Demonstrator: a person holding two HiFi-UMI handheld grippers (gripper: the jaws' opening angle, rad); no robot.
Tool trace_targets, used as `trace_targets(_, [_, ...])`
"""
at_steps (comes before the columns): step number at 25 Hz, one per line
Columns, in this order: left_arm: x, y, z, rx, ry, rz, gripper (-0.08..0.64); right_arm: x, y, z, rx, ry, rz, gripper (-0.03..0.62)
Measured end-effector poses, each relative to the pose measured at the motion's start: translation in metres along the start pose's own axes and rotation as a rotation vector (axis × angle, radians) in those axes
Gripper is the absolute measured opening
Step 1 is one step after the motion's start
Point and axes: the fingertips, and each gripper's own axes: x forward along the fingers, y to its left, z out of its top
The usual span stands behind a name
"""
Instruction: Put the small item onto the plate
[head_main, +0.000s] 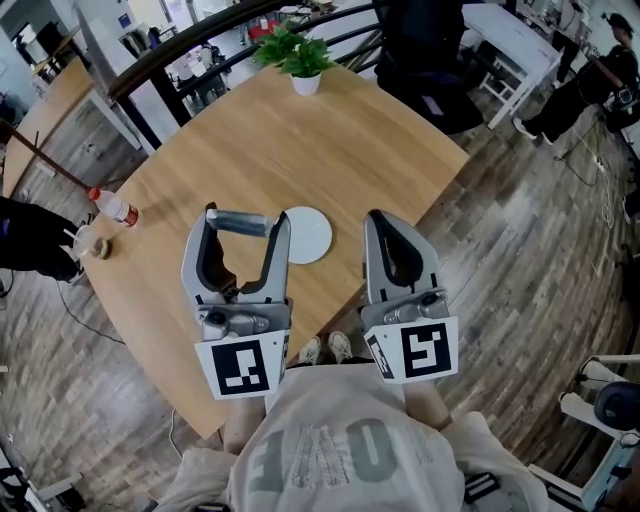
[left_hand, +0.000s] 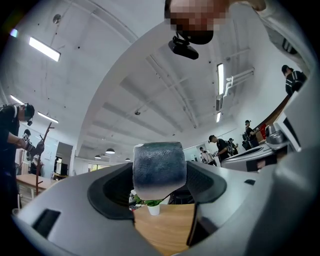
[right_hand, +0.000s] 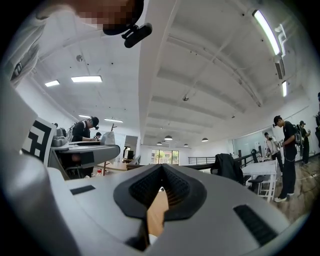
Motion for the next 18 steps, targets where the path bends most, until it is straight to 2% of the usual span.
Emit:
trace_targets(9, [0.017,-0.007,-0.017,0.032,0.075,-0.024,0.314,0.012,-0.006,-0.004,0.011,0.002,0.019,0.018])
trace_targets(12, [0.025,-0.009,-0.033,0.044,0.137,-0.048,0.314,0.012,-0.007,-0.007,0.014,0.012,0.017,0.018])
trace_targets(18, [0.049,-0.014,-0.079,-0.008,0.281,-0.089,0.314,0.005,-0.018,-0.017,0.015,0.045,-0.016,0.018])
